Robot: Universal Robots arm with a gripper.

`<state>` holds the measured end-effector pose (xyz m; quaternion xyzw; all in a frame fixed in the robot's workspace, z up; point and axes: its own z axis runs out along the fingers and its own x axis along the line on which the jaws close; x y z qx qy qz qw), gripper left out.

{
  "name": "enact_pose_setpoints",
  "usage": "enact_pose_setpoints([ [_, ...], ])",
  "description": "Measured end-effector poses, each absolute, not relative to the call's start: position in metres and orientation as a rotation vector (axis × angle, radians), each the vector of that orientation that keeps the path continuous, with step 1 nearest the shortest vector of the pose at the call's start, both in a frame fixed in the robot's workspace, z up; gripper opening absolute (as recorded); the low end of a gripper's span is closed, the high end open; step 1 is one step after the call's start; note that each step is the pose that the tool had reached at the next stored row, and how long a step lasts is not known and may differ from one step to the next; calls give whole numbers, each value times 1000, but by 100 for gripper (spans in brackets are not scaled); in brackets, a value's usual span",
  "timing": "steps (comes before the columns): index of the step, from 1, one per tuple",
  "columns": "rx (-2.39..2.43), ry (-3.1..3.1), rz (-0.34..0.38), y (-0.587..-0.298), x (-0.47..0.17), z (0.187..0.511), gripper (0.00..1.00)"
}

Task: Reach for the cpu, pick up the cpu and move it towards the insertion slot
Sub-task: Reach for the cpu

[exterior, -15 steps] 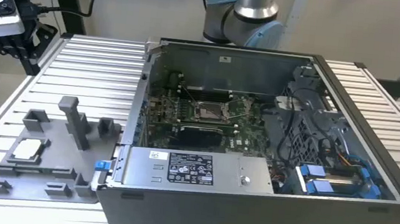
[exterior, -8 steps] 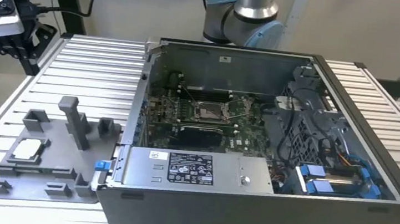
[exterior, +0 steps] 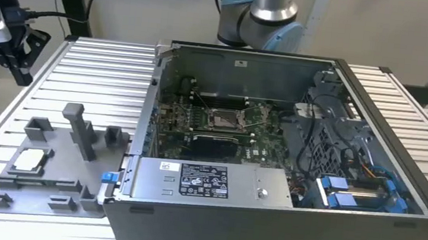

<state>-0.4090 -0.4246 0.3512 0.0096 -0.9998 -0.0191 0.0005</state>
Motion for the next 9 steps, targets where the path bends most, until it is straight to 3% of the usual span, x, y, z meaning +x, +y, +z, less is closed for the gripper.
enact_pose_setpoints([
  [9,30,-3140,-60,-446,-421,351,0],
])
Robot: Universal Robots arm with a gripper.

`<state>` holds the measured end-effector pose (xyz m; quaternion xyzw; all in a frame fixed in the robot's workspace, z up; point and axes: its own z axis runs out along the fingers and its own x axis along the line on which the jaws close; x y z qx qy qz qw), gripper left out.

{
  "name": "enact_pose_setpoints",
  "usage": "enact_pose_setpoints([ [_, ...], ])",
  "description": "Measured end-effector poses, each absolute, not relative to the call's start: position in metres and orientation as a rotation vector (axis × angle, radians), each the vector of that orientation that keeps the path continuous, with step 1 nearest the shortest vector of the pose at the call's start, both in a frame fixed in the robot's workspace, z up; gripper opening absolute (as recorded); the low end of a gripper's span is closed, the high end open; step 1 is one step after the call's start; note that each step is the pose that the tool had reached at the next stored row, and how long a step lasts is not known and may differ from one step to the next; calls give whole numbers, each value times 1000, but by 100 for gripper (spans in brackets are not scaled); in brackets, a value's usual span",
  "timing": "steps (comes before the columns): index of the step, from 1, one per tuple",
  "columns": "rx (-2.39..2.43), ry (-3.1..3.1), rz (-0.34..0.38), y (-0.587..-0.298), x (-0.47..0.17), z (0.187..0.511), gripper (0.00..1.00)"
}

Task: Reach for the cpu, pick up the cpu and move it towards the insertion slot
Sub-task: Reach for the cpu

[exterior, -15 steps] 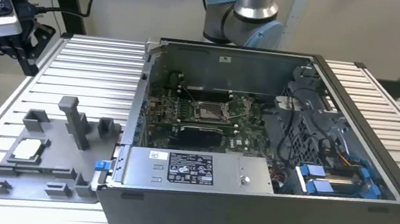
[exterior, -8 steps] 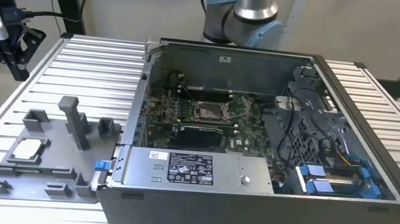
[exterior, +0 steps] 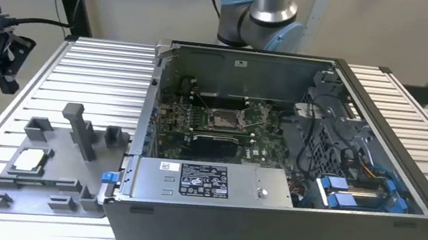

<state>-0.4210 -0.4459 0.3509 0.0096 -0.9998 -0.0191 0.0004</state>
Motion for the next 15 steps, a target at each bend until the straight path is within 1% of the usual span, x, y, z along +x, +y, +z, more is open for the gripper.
enact_pose_setpoints([
  [4,30,-3140,-60,-450,-426,351,0],
  [15,30,-3140,-60,-451,-432,351,0],
])
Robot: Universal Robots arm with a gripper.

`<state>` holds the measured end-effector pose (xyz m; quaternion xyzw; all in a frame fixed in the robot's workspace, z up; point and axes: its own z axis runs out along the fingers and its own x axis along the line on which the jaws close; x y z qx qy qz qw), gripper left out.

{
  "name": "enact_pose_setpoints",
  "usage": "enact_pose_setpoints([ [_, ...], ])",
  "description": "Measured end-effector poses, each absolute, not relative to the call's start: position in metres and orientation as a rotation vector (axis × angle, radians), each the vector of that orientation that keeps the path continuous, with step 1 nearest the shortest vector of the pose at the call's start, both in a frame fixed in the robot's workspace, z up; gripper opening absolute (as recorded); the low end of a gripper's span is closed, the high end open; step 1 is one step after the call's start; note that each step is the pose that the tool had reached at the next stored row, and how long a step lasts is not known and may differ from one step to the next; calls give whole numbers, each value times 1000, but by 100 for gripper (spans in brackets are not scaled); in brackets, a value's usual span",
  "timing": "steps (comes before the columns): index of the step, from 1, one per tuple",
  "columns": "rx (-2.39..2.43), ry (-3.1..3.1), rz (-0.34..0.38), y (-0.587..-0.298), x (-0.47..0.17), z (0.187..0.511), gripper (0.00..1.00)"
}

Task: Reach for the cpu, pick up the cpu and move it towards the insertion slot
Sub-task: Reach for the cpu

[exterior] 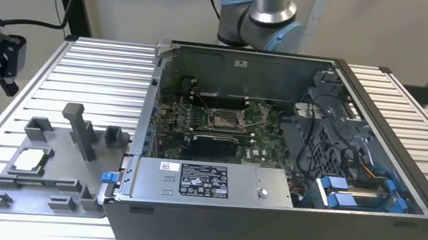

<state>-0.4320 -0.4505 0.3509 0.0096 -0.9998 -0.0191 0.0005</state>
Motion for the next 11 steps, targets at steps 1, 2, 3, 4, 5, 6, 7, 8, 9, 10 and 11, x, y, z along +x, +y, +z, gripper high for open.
enact_pose_setpoints([
  [1,30,-3140,-60,-451,-432,351,0],
  [2,30,-3140,-60,-451,-432,351,0],
  [3,30,-3140,-60,-451,-432,351,0],
  [4,30,-3140,-60,-451,-432,351,0],
  [5,30,-3140,-60,-451,-433,351,0],
  [6,30,-3140,-60,-451,-433,351,0],
  [7,30,-3140,-60,-451,-433,351,0],
  [8,30,-3140,-60,-451,-433,351,0],
  [9,30,-3140,-60,-451,-433,351,0],
  [10,30,-3140,-60,-451,-433,351,0],
  [11,30,-3140,-60,-451,-433,351,0],
])
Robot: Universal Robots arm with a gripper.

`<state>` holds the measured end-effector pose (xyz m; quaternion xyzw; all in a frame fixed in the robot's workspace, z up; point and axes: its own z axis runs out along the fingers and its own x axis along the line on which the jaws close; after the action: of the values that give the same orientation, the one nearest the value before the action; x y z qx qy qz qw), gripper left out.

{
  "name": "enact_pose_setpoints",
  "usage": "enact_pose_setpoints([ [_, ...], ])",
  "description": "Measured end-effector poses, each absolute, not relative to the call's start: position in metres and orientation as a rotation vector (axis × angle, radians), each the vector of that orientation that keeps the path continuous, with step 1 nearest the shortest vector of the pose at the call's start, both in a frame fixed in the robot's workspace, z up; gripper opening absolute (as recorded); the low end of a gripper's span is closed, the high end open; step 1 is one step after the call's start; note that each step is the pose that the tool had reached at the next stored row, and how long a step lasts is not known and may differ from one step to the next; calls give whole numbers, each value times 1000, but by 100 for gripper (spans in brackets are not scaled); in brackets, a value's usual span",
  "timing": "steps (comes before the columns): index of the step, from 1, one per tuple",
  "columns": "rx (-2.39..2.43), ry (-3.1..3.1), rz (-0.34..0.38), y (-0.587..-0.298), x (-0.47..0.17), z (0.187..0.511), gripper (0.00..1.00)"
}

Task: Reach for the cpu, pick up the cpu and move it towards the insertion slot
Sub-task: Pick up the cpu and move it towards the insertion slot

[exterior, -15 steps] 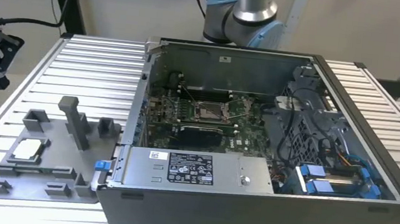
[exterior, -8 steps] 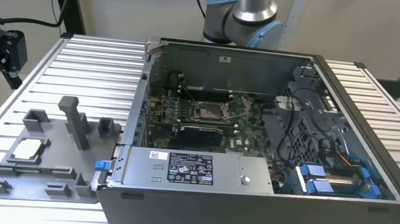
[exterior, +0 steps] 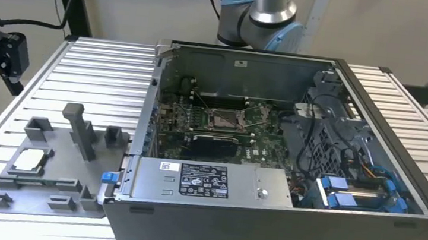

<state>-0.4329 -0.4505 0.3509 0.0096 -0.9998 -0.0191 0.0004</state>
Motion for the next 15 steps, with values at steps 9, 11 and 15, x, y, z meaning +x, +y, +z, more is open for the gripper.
enact_pose_setpoints([
  [9,30,-3140,-60,-451,-433,351,100],
  [11,30,-3140,-60,-451,-433,350,100],
  [15,30,-3140,-60,-451,-433,346,100],
])
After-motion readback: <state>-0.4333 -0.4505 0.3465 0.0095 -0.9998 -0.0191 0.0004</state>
